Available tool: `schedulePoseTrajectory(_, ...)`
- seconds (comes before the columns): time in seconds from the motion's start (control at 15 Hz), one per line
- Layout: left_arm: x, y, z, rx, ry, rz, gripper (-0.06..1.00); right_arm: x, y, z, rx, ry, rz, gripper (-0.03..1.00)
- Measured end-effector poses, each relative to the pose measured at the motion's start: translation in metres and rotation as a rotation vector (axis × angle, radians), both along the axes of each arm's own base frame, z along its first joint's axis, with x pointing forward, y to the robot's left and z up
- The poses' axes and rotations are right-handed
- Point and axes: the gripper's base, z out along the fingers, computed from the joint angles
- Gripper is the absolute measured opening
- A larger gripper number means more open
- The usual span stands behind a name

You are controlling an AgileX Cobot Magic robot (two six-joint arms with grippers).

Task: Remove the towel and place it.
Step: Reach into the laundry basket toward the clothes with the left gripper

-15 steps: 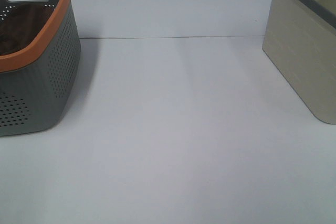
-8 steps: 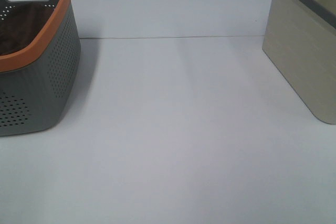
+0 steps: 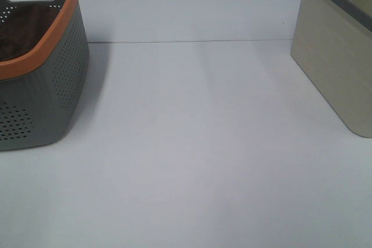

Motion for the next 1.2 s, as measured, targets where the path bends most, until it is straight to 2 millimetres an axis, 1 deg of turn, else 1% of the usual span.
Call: schedulePoseTrajectory(1.2, 0.0000, 0.0000, 0.0000, 0.000, 0.000, 0.000, 0.99, 0.0000, 0.0000, 0.0000, 0.000, 0.000, 0.000, 0.76)
